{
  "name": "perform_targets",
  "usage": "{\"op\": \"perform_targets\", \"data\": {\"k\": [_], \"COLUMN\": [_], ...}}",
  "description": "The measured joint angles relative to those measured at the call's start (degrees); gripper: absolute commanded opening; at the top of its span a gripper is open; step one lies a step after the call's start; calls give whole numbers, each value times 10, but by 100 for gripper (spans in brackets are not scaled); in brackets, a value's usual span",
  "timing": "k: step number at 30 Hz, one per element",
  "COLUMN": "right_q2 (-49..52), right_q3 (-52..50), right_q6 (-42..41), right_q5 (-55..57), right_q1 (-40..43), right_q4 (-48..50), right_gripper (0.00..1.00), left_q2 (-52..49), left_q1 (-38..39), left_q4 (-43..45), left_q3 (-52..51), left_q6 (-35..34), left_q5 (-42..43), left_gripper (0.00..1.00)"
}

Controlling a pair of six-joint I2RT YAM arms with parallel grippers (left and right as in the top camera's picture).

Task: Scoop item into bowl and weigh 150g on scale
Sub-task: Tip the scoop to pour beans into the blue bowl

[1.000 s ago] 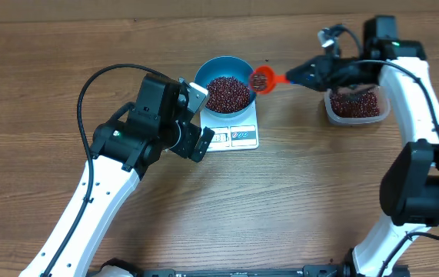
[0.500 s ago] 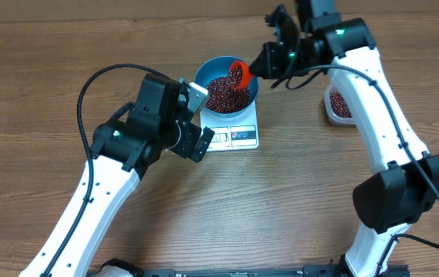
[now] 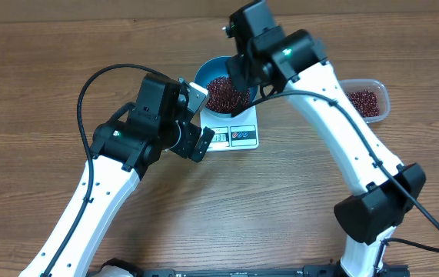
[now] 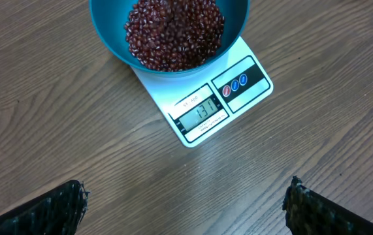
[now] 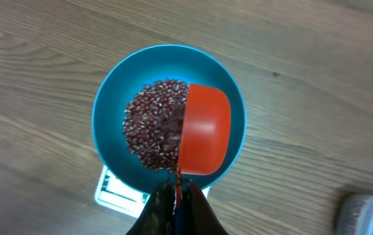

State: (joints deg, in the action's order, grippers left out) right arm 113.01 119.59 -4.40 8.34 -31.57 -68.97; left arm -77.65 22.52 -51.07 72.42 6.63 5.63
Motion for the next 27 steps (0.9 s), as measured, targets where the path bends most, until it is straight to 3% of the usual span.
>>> {"op": "perform_targets", "data": {"k": [9, 27], "right_q2": [0, 0], "right_q3": [0, 0], "right_q6": [10, 15], "right_q5": [55, 50], "right_q1": [-11, -11], "right_q4": [0, 4], "right_gripper": [4, 4], "left_q2": [0, 0], "left_q1": [0, 0], "left_q4": [0, 0], "left_q3": [0, 0], "left_q6": [0, 0], "left_q5": [0, 0], "left_gripper": [100, 99]}}
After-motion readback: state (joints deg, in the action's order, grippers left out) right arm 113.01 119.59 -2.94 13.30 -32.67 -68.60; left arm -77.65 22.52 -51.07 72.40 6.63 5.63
